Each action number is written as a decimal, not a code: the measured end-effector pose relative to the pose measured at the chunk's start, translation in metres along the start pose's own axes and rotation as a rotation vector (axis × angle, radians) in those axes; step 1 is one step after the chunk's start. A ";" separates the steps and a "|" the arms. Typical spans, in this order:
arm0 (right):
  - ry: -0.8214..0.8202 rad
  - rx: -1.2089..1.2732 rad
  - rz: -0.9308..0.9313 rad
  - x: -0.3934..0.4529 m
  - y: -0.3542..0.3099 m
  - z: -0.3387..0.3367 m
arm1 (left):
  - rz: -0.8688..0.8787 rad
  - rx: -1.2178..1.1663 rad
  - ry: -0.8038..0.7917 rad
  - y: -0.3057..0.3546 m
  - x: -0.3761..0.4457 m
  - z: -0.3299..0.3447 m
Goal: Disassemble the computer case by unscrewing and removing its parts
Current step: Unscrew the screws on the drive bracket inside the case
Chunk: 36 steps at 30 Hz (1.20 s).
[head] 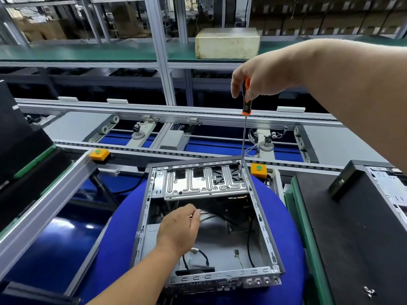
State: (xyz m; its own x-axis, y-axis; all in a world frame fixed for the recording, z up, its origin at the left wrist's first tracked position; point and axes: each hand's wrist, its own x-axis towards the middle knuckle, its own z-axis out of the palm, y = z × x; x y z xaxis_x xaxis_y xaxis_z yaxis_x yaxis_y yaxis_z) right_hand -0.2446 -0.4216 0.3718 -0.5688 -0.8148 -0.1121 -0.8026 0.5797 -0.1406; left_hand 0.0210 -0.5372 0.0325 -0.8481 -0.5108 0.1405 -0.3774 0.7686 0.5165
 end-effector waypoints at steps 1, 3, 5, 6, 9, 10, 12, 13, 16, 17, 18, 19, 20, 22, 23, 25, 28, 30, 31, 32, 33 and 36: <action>-0.006 -0.008 0.010 -0.001 -0.001 -0.001 | 0.001 0.000 0.000 0.000 0.000 0.000; 0.014 -0.083 0.054 -0.002 -0.004 0.000 | 0.000 -0.002 -0.001 -0.001 0.000 0.001; 0.074 -0.248 0.120 0.001 -0.003 0.005 | 0.000 -0.003 -0.001 -0.002 0.000 0.001; 0.103 -0.321 0.157 0.002 -0.003 0.008 | 0.000 -0.004 -0.001 -0.002 0.000 0.001; 0.180 -0.389 0.196 0.002 -0.003 0.014 | 0.004 -0.003 0.001 -0.002 0.000 0.001; 0.200 -0.373 0.174 0.002 -0.002 0.014 | 0.006 -0.001 0.003 -0.002 0.000 0.001; 0.213 -0.330 0.130 0.001 0.000 0.015 | 0.006 -0.001 0.007 -0.003 0.000 0.001; 0.211 -0.289 0.115 0.002 0.001 0.016 | 0.004 -0.003 0.006 -0.003 0.000 0.001; 0.173 -0.091 0.085 0.006 0.002 0.016 | 0.000 -0.009 0.004 -0.004 0.001 0.002; 0.157 -0.044 0.082 0.006 0.002 0.015 | 0.001 -0.008 0.002 -0.004 0.001 0.002; 0.147 -0.015 0.079 0.007 0.003 0.013 | 0.002 -0.008 0.001 -0.004 0.001 0.002; 0.134 -0.002 0.078 0.007 0.003 0.011 | 0.004 -0.010 0.001 -0.004 0.001 0.003; 0.123 0.001 0.074 0.006 0.003 0.009 | 0.004 -0.012 0.000 -0.004 0.001 0.003; 0.090 -0.008 0.056 0.004 0.001 0.006 | 0.006 -0.013 0.002 -0.004 0.001 0.003; 0.069 0.004 0.053 0.003 -0.001 0.004 | 0.007 -0.010 0.004 -0.004 0.001 0.003; 0.035 0.028 0.054 0.001 -0.004 0.002 | 0.007 -0.004 0.004 -0.004 0.001 0.003; 0.074 -0.145 0.087 0.001 -0.009 0.006 | 0.003 -0.001 0.007 -0.004 0.000 0.003; 0.137 -0.341 0.119 0.004 -0.009 0.013 | 0.004 -0.002 0.007 -0.004 0.001 0.002; 0.162 -0.386 0.137 0.005 -0.008 0.016 | 0.005 -0.001 0.007 -0.004 0.001 0.002; 0.196 -0.403 0.138 0.006 -0.008 0.018 | 0.006 0.001 0.007 -0.004 0.001 0.002; 0.217 -0.393 0.133 0.006 -0.007 0.019 | 0.008 0.002 0.006 -0.004 0.001 0.002; 0.275 -0.330 0.077 0.008 -0.002 0.021 | 0.012 0.009 0.005 -0.003 0.001 0.002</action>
State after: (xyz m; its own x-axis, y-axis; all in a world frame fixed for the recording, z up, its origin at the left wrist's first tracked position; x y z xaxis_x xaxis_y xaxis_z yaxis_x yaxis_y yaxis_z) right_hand -0.2437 -0.4288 0.3504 -0.6198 -0.7677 0.1625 -0.7453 0.6407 0.1845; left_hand 0.0208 -0.5390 0.0290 -0.8506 -0.5036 0.1511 -0.3705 0.7780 0.5073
